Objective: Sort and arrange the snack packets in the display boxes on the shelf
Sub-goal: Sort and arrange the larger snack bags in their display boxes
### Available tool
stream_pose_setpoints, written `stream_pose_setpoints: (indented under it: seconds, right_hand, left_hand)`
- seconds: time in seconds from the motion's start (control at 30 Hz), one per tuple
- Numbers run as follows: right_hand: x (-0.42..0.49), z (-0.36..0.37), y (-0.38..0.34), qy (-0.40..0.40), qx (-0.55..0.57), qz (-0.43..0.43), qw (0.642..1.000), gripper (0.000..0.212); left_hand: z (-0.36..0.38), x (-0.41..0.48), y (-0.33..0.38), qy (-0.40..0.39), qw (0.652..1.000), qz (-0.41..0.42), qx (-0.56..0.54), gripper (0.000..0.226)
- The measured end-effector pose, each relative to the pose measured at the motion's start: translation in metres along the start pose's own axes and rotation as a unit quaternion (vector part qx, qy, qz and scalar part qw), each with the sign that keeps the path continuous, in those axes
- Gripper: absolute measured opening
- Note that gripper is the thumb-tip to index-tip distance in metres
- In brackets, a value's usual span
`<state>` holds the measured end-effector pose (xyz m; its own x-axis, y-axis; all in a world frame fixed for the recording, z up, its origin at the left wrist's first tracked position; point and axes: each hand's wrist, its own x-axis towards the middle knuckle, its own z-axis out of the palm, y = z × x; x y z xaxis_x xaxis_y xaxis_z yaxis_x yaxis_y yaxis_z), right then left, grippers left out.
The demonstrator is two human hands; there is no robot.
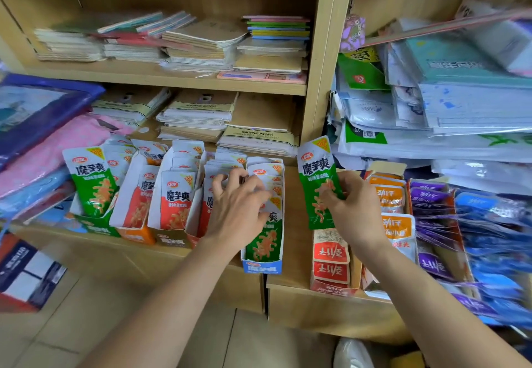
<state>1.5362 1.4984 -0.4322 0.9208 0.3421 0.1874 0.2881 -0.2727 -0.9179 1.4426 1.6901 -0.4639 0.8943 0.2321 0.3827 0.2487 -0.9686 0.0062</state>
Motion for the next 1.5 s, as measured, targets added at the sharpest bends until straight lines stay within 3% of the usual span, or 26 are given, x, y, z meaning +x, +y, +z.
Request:
stream_pose_setpoints:
  seconds: [0.2,0.3,0.37,0.53,0.73,0.87,1.07,1.2,1.23,1.3,1.37,1.43,1.5]
  right_hand:
    - [0.003,0.001,0.0,-0.023,-0.017,0.019,0.999,0.007]
    - [0.003,0.002,-0.003,-0.019,-0.011,0.007,1.0,0.007]
    - [0.004,0.003,-0.005,-0.017,-0.009,0.002,1.0,0.005]
    - [0.003,0.003,-0.01,0.01,0.023,-0.013,1.0,0.005]
    - [-0.004,-0.003,-0.029,-0.073,0.246,0.024,0.966,0.019]
    - [-0.008,0.017,-0.038,-0.157,0.242,0.006,0.957,0.021]
    - [-0.007,0.054,-0.047,-0.239,0.221,0.047,0.944,0.016]
    - [-0.013,0.081,-0.06,-0.23,0.268,0.05,0.934,0.017]
    - [-0.016,0.089,-0.063,-0.227,0.276,0.048,0.933,0.016]
    - [-0.022,0.107,-0.068,-0.232,0.273,0.039,0.933,0.016]
    - [-0.029,0.126,-0.072,-0.23,0.257,0.024,0.938,0.015]
    - [-0.031,0.143,-0.074,-0.195,0.236,0.004,0.952,0.003]
    - [-0.034,0.157,-0.078,-0.159,0.217,-0.009,0.963,0.013]
  left_hand:
    - [-0.026,-0.007,-0.012,0.012,0.985,0.019,-0.171,0.02]
    - [-0.042,-0.015,-0.021,-0.035,0.935,-0.019,-0.351,0.019]
    - [-0.052,-0.017,-0.025,0.014,0.902,-0.074,-0.425,0.018]
    - [-0.064,-0.018,-0.036,0.182,0.857,-0.145,-0.46,0.022]
    - [-0.064,-0.019,-0.047,0.205,0.828,-0.192,-0.486,0.019]
    - [-0.066,-0.023,-0.05,0.171,0.798,-0.224,-0.533,0.014]
    - [-0.074,-0.037,-0.062,0.154,0.723,-0.271,-0.617,0.012]
    - [-0.082,-0.05,-0.078,0.124,0.618,-0.328,-0.704,0.016]
    - [-0.083,-0.055,-0.084,0.104,0.608,-0.335,-0.712,0.018]
    - [-0.083,-0.069,-0.096,0.073,0.625,-0.338,-0.7,0.019]
    - [-0.087,-0.08,-0.109,0.098,0.65,-0.345,-0.67,0.017]
    - [-0.092,-0.087,-0.13,0.184,0.661,-0.368,-0.627,0.014]
    - [-0.098,-0.092,-0.156,0.294,0.668,-0.396,-0.558,0.015]
